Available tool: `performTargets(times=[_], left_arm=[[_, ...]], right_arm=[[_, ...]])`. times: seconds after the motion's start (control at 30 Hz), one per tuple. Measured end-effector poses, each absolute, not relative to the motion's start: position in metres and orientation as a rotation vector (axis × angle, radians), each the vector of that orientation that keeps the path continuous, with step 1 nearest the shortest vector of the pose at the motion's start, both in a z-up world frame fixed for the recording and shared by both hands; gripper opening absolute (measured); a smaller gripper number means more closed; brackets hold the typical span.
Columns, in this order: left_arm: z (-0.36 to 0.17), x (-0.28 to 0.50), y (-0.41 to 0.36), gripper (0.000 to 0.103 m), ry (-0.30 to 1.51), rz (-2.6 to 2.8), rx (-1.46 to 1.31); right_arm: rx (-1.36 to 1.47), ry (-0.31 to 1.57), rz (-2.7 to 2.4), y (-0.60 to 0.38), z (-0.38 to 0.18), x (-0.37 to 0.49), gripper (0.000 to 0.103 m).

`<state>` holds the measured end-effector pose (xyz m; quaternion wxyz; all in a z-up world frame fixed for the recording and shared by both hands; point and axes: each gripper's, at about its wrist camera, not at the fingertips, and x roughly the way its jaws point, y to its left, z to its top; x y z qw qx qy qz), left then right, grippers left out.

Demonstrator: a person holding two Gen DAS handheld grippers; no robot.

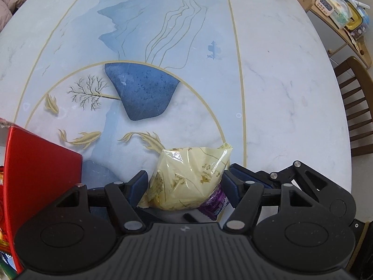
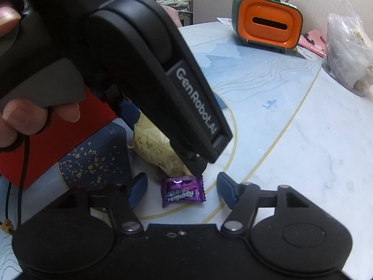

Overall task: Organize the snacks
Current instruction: 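Grasp the cream pastry bag with the left tool while the right tool grasps the purple candy, then lift both items and carry them over the red-white box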

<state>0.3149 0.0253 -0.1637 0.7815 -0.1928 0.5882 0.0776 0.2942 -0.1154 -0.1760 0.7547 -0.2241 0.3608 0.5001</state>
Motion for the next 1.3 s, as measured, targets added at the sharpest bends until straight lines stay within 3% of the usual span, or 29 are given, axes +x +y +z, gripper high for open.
performTargets(times=[0.13, 0.33, 0.67, 1.3], left_arm=[[-0.162, 0.31, 0.023, 0.062, 1.255, 0.173, -0.409], [-0.159, 0.302, 0.023, 0.056, 1.239, 0.201, -0.413], [-0.135, 0.275, 0.024, 0.054, 1.191, 0.221, -0.447], [-0.048, 0.184, 0.026, 0.052, 1.071, 0.191, -0.408]], right_arm=[[-0.49, 0.773, 1.076, -0.119, -0.176, 0.291, 0.052], [-0.502, 0.767, 1.057, -0.12, -0.172, 0.283, 0.026], [-0.451, 0.783, 1.011, -0.131, -0.154, 0.278, 0.025], [-0.325, 0.705, 1.008, -0.167, -0.06, 0.212, 0.025]])
